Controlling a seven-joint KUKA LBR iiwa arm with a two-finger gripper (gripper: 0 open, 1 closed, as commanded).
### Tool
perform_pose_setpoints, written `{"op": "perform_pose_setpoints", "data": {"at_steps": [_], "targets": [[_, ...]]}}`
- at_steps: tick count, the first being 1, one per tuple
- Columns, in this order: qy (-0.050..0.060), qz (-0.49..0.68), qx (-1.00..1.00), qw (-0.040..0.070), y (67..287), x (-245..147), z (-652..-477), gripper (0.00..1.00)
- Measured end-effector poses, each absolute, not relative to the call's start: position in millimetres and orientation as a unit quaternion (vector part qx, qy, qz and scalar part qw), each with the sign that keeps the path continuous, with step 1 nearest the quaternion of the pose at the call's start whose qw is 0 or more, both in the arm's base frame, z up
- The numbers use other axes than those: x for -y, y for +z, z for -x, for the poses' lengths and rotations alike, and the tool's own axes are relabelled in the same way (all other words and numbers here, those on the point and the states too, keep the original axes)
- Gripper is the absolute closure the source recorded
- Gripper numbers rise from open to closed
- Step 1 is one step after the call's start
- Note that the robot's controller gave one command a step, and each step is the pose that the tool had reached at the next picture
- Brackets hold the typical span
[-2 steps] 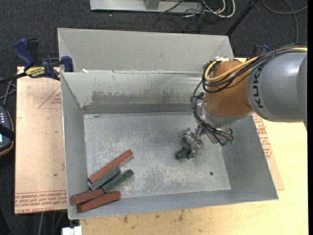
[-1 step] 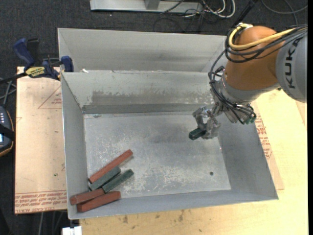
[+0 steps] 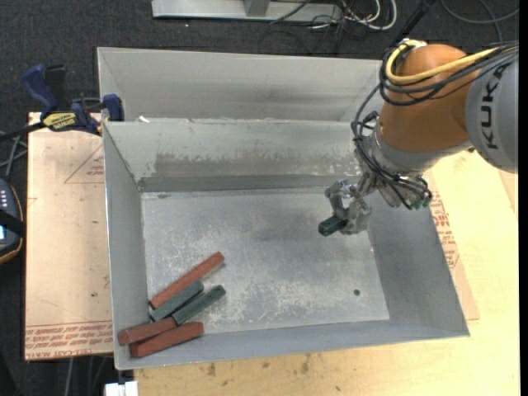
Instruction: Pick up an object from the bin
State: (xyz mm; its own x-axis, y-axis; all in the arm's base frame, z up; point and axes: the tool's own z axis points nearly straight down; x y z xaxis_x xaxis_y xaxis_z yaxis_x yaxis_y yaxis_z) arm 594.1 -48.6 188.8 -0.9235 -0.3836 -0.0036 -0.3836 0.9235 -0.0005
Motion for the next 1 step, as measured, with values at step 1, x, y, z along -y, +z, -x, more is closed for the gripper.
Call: {"op": "perform_pose_setpoints", "data": {"at_steps": [1], "targets": [[-0.001,0.362,-0.932,0.004,293.9,55.6,-612.8,1.00]]}}
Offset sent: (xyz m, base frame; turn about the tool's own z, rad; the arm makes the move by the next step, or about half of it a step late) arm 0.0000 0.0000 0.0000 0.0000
